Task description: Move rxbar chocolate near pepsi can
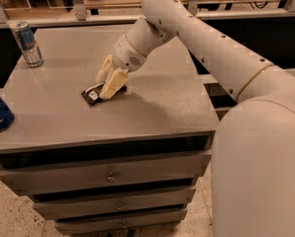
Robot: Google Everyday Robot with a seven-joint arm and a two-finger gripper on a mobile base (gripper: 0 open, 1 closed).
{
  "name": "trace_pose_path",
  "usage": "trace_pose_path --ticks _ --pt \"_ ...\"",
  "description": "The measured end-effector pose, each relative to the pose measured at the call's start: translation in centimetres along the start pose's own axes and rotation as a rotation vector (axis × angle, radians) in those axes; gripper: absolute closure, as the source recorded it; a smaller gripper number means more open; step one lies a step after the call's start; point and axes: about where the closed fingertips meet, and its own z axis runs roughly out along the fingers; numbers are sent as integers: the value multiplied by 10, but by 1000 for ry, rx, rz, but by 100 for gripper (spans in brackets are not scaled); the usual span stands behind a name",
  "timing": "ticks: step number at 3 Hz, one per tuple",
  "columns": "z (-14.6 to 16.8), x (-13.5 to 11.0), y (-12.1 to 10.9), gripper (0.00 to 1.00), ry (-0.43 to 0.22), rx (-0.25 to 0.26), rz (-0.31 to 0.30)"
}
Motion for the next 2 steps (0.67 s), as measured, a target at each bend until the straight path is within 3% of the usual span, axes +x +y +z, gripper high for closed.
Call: trace_pose_path --ticks 1,2 --pt "0 0 0 100 0 0 0" --pt "-27 -21 -2 100 -110 110 -40"
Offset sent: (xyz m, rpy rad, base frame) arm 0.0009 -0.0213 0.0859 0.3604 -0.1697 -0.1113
